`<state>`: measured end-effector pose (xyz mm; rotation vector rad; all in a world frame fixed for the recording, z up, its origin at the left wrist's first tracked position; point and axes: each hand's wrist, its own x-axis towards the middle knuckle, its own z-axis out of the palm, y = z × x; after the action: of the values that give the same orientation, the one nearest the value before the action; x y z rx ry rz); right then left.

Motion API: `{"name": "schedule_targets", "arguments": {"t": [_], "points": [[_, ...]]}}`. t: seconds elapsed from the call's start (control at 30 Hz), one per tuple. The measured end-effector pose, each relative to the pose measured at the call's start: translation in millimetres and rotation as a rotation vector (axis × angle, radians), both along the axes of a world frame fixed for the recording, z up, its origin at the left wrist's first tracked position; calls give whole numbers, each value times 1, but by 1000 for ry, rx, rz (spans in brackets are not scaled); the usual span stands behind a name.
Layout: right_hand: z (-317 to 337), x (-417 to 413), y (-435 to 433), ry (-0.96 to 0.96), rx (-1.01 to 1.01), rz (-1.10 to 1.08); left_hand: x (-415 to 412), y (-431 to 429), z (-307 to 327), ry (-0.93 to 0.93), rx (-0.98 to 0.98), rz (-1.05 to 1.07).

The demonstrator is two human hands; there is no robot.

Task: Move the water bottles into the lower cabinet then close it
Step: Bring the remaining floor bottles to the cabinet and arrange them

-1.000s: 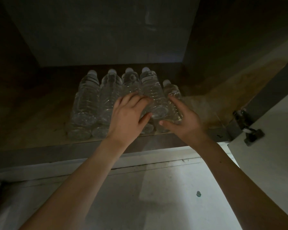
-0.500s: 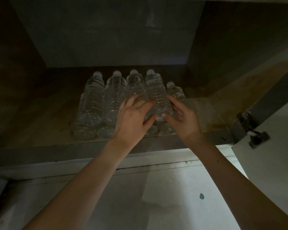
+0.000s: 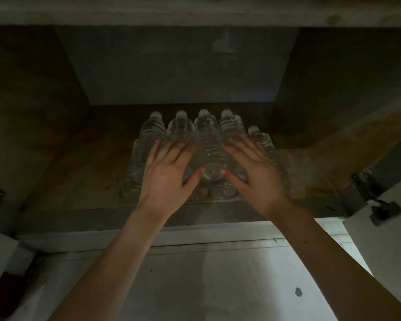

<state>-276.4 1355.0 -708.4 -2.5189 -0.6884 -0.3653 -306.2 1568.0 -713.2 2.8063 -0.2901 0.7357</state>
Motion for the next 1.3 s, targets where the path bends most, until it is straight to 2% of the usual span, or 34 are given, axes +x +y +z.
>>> {"name": "schedule_targets", "arguments": {"t": [0.23, 0.8, 0.93, 1.07, 1.17, 1.3], "points": [[2, 10, 20, -45, -187, 66, -2, 14, -3, 23, 52, 9], [0, 5, 21, -73, -104, 49, -6, 12, -5, 8, -28, -8], [0, 6, 21, -82, -135, 48, -8, 15, -1, 25, -36, -24], [-2, 5, 18, -56, -176, 24, -14, 36, -2, -22, -105, 26], [-3, 0, 18, -1, -166, -29, -16, 49, -5, 35, -198, 86], [-2, -1, 21, 68, -98, -33, -16, 53, -7, 98, -271, 54]]}}
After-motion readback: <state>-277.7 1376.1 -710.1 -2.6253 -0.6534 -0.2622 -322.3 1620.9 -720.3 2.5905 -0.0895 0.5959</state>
